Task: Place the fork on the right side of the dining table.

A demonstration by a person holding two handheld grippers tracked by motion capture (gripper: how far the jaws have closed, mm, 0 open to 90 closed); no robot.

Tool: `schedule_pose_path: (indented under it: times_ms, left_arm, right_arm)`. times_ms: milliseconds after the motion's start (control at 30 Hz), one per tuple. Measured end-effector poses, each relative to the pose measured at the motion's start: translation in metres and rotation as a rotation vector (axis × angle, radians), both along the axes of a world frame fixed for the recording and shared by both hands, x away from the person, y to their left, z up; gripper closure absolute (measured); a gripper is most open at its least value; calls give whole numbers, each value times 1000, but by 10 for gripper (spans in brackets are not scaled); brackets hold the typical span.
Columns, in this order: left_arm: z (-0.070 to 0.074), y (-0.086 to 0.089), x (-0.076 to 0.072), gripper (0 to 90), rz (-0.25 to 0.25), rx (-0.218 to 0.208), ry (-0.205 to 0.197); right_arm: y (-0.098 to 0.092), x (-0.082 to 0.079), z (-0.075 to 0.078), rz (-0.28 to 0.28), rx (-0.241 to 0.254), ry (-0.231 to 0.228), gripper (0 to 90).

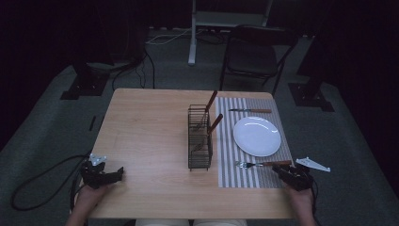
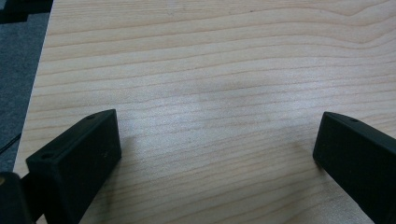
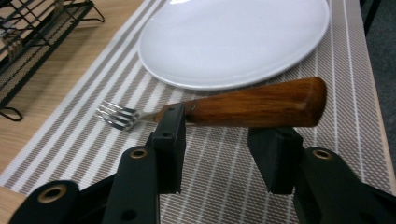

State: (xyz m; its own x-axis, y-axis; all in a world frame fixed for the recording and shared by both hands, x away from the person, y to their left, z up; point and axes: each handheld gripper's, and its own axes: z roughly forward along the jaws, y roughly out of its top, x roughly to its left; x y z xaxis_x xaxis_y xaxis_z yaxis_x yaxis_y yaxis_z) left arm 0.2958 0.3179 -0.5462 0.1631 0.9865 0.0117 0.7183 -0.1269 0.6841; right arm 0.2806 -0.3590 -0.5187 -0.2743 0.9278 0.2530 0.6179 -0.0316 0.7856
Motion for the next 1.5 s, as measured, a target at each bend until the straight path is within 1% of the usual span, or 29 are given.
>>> schedule_pose_path:
  times_ms: [200,300,400,500,567,633,700,767,833,900,933,967,1033,1100,1133,1233,1300,1400,1500]
  left_arm:
    - [0,0,0,12,1,0,0]
    - [0,0,0,12,1,0,0]
    - [0,0,0,13,1,0,0]
    - [0,0,0,12,1,0,0]
    - [0,0,0,12,1,0,0]
    - [0,0,0,12,1,0,0]
    - [0,0,0,12,1,0,0]
    - [0,0,0,12,1,0,0]
    - [0,0,0,12,1,0,0]
    - [0,0,0,12,1,0,0]
    - [0,0,0,12,1,0,0]
    - [0,0,0,12,1,0,0]
    - [0,0,0,12,1,0,0]
    - [0,0,0,13,1,0,0]
    - [0,0,0,12,1,0,0]
    - [0,0,0,13,1,0,0]
    - [0,0,0,12,1,0,0]
    - [0,0,0,13,1,0,0]
    - [0,0,0,12,1,0,0]
  right_arm:
    - [-9,2,-9,-32,0,25,566]
    - [-9,1,-14,-39,1,38,553]
    - [-6,-1,-19,-37,-1,47,497]
    - [0,-2,-25,-45,7,53,400]
    - [5,-3,-26,-58,-32,54,371]
    - [8,-4,-26,-70,-28,51,331]
    - [11,-4,-27,-84,-60,55,327]
    - [15,-5,-27,-80,-91,59,309]
    - [17,-7,-28,-81,-104,57,294]
    - [19,-9,-29,-102,-118,54,226]
    - [20,-9,-29,-101,-128,51,170]
    - [21,-10,-29,-103,-130,46,142]
    - [23,-10,-29,-133,-151,39,129]
    - [25,-10,-30,-136,-157,42,129]
    - [28,-12,-30,-168,-162,49,126]
    - [33,-15,-30,-205,-167,54,126]
    - [34,-17,-30,-221,-175,53,125]
    - [35,-18,-31,-252,-214,66,125]
    - [35,-19,-31,-263,-214,75,126]
